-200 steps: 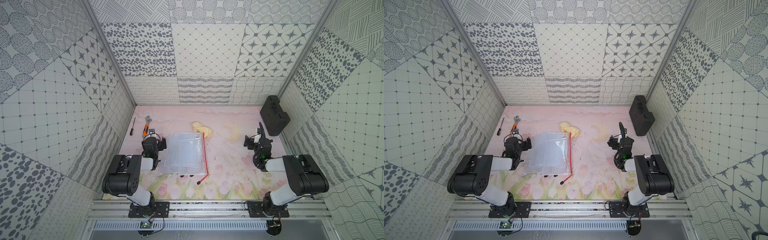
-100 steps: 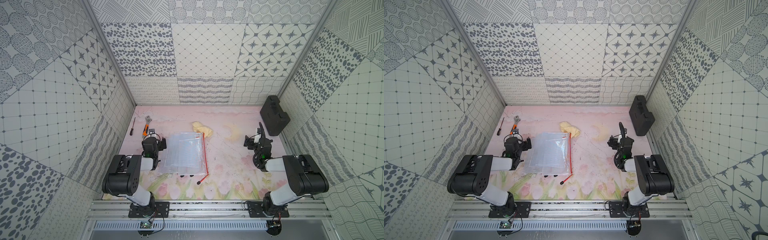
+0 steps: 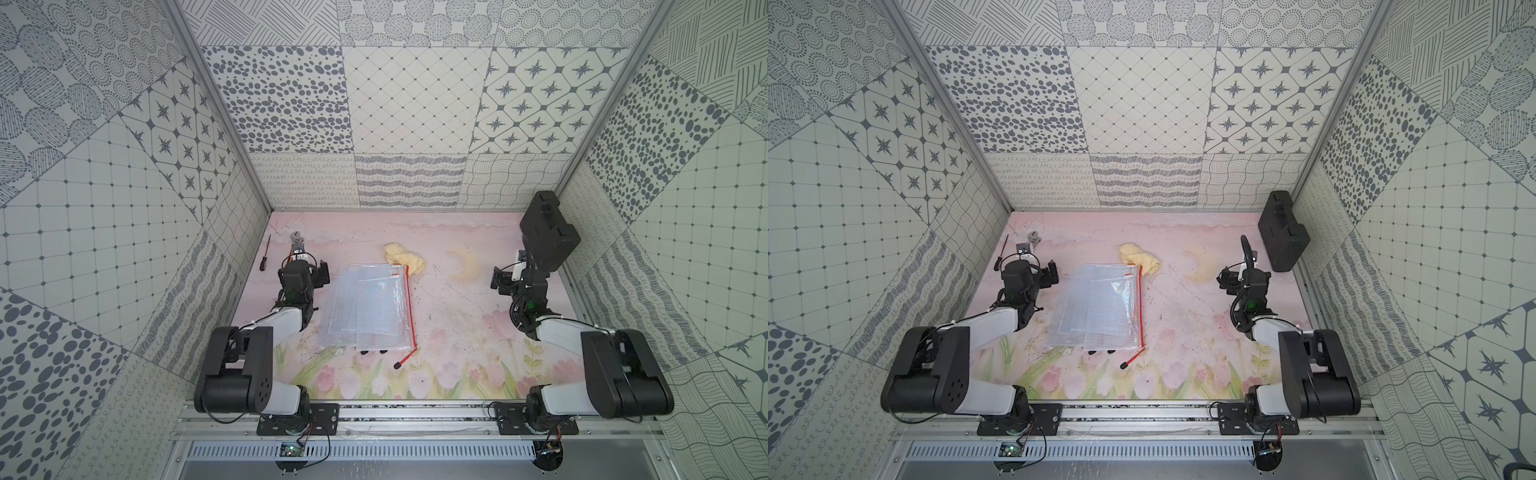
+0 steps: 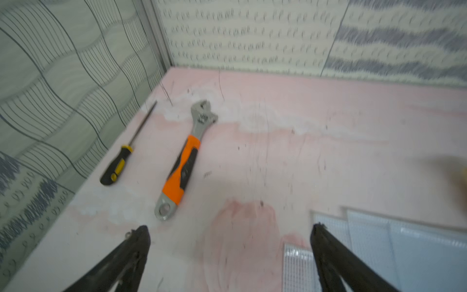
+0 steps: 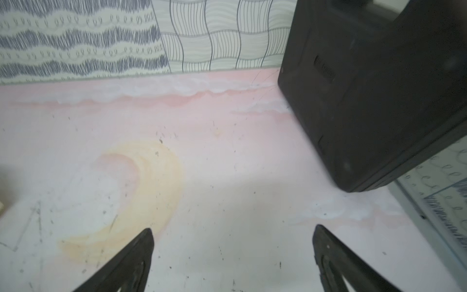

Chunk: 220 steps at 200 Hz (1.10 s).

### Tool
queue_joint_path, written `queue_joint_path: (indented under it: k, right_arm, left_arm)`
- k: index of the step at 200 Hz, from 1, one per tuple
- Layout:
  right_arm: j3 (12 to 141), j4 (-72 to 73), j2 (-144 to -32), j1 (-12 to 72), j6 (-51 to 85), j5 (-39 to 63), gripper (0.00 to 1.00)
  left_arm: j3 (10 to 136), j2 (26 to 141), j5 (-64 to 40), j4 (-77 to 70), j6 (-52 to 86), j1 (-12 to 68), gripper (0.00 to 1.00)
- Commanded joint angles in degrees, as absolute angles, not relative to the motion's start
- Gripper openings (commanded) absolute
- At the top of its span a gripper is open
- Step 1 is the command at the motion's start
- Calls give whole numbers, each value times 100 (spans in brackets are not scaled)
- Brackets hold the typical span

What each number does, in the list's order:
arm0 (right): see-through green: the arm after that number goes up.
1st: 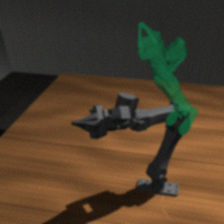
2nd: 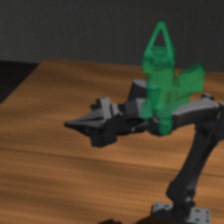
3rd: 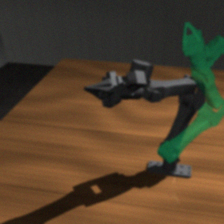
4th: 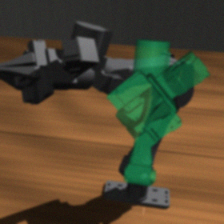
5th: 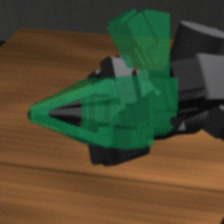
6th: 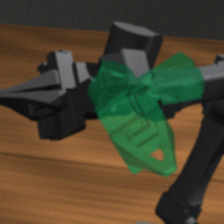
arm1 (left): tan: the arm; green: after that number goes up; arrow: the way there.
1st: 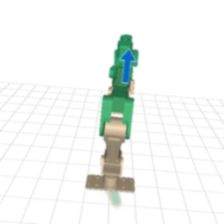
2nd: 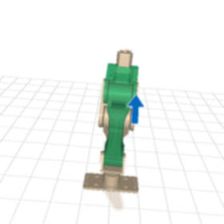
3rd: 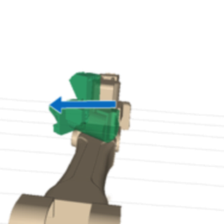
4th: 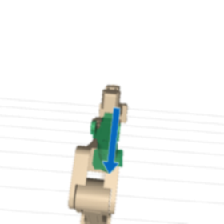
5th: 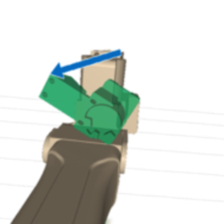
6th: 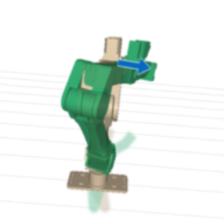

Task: Wipe the document bag
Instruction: Pick up the cleaning item at the center of the board.

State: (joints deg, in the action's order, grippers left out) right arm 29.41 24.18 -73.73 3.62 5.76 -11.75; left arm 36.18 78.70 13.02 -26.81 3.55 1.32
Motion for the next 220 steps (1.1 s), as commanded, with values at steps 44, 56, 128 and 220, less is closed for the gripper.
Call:
queue_joint_path:
  k: [44, 56, 128, 220]
  right_arm:
    - [4767, -1139, -4345, -580, 2502, 406, 98]
    - [5109, -1549, -4473, -570, 2698, 798, 98]
    - [7742, -3084, -7528, 2154, 3594, 152, 98]
    - [11325, -4293, -11732, 3502, 5230, -519, 93]
  left_arm:
    - [6142, 5419, 906, 1617, 1834, -399, 99]
    - [6324, 5336, 648, 2037, 2235, -391, 99]
    - [6099, 4970, 255, 3073, 2353, 169, 97]
    - [6219, 4637, 246, 3990, 1893, 319, 95]
